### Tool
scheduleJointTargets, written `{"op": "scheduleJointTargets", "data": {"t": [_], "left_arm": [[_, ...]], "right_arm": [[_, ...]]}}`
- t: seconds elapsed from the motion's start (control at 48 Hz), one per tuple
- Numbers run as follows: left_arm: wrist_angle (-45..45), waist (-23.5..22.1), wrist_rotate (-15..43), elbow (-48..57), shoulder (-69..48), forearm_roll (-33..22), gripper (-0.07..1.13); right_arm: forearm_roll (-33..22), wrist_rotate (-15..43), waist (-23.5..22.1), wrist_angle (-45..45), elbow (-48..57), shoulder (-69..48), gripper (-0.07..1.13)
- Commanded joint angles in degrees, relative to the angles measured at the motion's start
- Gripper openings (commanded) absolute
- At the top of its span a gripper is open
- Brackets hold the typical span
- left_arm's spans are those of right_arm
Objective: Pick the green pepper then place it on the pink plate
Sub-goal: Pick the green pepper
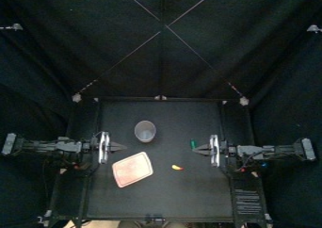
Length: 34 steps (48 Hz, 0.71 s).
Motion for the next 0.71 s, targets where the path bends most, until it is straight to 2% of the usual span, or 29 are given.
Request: {"op": "scheduleJointTargets", "data": {"t": [0.021, 0.125, 0.229, 0.354, 0.438, 0.5, 0.708], "left_arm": [[4.57, 0.09, 0.00, -1.58, 0.62, 0.09, 0.09], [9.49, 0.00, -0.09, -2.11, 0.62, -0.09, 0.09], [13.36, 0.26, -0.09, -2.46, 0.62, -0.09, 0.09], [15.38, 1.41, -0.09, -2.46, 0.62, -0.09, 0.09], [15.47, 2.02, -0.18, -2.37, 0.62, -0.18, 0.09], [15.47, 2.29, -0.09, -2.37, 0.62, -0.26, 0.09], [15.47, 2.81, 0.09, -2.29, 0.62, -0.26, 0.09]], "right_arm": [[1.32, 0.97, 0.00, 0.35, -0.35, 1.32, 0.10], [5.27, 2.37, -1.41, 3.60, -0.79, 2.81, 0.10], [9.32, 2.90, -4.92, 9.32, -1.49, 4.92, 0.10], [13.01, 2.90, -8.79, 15.82, -1.67, 7.65, 0.12], [15.47, 2.99, -11.51, 19.25, -1.58, 9.76, 0.17], [17.40, 2.99, -13.54, 21.36, -1.32, 11.43, 0.26], [22.85, 2.99, -18.72, 23.73, 0.26, 15.91, 0.76]]}}
